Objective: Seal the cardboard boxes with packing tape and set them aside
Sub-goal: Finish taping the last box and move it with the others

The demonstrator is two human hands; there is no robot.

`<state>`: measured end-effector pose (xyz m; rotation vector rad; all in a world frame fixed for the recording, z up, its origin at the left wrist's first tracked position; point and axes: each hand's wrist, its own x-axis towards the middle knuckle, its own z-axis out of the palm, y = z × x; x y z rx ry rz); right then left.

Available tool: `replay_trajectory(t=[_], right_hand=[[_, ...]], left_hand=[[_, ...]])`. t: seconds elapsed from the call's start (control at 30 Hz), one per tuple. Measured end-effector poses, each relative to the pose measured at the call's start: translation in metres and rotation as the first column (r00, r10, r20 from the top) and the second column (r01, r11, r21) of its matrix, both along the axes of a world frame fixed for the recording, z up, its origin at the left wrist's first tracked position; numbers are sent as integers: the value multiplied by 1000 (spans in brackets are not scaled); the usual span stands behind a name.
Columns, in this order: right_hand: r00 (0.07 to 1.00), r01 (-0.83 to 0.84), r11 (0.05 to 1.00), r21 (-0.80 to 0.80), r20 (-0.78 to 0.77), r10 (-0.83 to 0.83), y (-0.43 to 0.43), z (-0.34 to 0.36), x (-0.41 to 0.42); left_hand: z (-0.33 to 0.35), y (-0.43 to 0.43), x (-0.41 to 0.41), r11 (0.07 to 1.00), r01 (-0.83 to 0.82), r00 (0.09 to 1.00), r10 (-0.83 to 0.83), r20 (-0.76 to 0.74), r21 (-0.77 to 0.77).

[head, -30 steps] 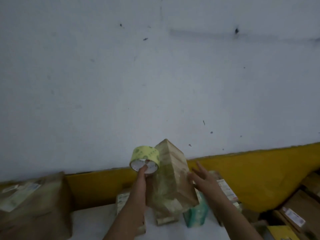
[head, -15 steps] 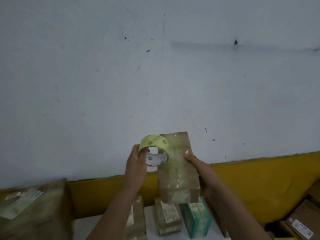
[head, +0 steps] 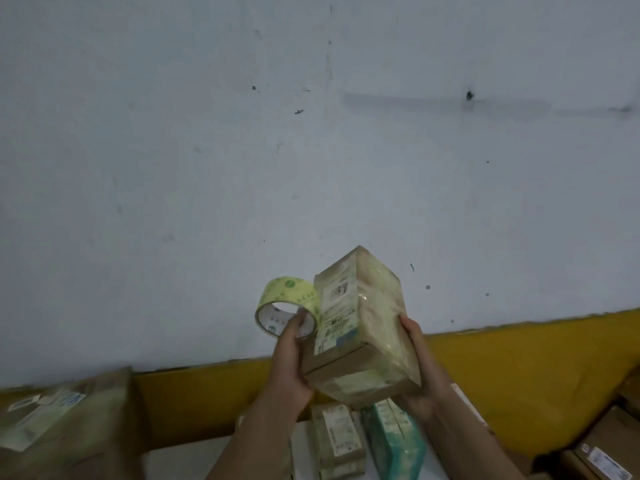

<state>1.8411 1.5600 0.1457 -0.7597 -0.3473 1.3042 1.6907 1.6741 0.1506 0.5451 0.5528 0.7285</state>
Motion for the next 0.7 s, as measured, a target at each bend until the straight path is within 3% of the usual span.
replay_trajectory(t=[0.03,0.1,0.17,0.23,0.37,0.47,0.6,0.7], right_hand=[[998,-2,999,-41,56,4,1,-2,-3],[946,78,983,-165,324,-20,3,-3,2],[792,224,952,-211,609,-51,6,2,8],[713,221,952,-212,701,-9,7,12,7],[672,87,951,-297,722,164,19,26,-6],[739,109,953,-282,664,112,25,20,-5],[821,76,959,-274,563,96,18,15,-4],[933,7,981,-193,353,62,8,17,7]], left_hand=[[-1,-5,1,999,45,999,-44,18,-12],[-3,-6,-2,999,53,999,-53,-7,-10],[0,-5,-7,999,36,996,-35,-85,8],[3,-6,-9,996,-10,983,26,-180,90],[9,-16,0,970,10,929,80,-360,244],[13,-8,-1,950,33,897,108,-429,310],[21,21,-21,870,-45,864,281,-418,492],[7,50,-47,829,-164,807,424,-410,535]])
